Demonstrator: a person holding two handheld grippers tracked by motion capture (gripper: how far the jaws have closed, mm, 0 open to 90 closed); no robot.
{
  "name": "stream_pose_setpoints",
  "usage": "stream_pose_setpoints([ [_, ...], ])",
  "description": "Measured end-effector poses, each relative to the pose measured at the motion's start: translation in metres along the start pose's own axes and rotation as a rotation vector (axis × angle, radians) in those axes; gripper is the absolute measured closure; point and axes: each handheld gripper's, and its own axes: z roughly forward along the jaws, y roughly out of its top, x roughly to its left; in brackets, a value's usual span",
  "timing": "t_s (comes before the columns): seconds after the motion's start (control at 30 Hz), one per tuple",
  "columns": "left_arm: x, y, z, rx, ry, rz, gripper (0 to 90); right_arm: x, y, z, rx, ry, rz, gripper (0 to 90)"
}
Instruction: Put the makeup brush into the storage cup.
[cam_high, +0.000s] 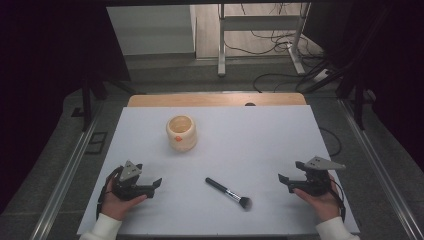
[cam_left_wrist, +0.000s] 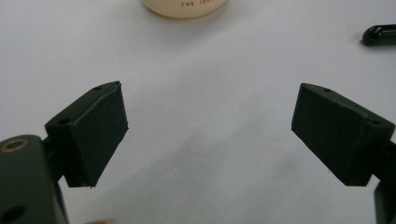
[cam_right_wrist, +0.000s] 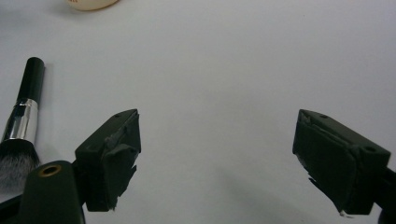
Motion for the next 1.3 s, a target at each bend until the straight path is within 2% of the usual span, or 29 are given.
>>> stream_pose_setpoints([
  [0.23,0.0,0.001,0.002,-0.002,-0.004,-0.001,11.0,0.004,-0.003,0.003,0.02,0.017,-0.008,16.5],
  [0.53,-0.001,0.0,-0.001,-0.011,-0.005,0.004,11.1,0.012,-0.002,0.001,0.027,0.01,-0.026,16.2],
  [0.83,0.0,0.001,0.002,-0.004,-0.005,0.007,11.2,0.01,-0.004,0.002,0.036,0.002,-0.02,16.3],
  [1.3,-0.003,0.001,0.001,-0.001,-0.008,0.022,11.3,0.013,0.004,-0.001,0.036,0.01,-0.027,16.7],
])
